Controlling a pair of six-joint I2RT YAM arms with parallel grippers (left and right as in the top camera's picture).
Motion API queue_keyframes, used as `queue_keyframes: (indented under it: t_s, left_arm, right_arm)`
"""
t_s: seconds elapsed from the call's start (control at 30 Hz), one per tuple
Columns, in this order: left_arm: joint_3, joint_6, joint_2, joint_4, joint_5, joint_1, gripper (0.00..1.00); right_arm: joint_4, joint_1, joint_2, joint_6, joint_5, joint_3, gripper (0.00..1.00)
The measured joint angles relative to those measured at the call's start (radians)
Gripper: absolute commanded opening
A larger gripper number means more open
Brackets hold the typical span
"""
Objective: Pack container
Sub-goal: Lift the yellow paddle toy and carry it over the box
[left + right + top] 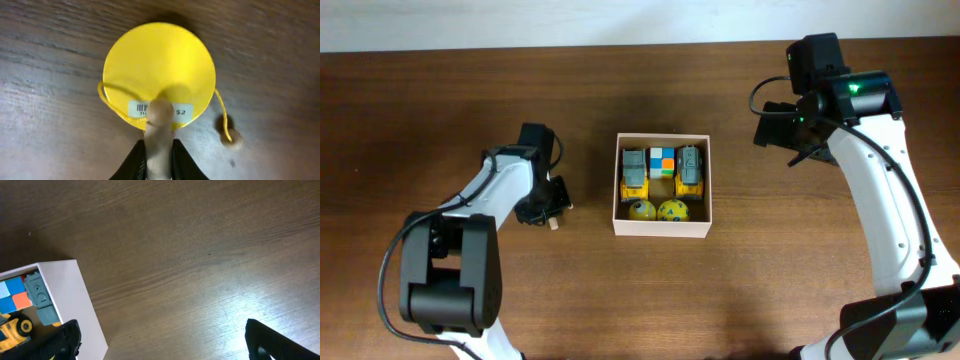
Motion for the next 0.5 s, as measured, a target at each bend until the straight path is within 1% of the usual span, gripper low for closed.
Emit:
queue_keyframes:
  t_s: [0.27, 0.5]
  left_arm:
    - [0.227, 0.138, 0.002, -0.161, 0.015, -0.066, 0.06]
    - [0.377, 0.281, 0.002, -0.253, 0.019, -0.167, 0.06]
  right_arm:
    - [0.0, 0.0, 0.0, 0.0, 0.0, 0.0, 0.99]
    - [0.0, 0.0, 0.0, 0.0, 0.0, 0.0, 0.99]
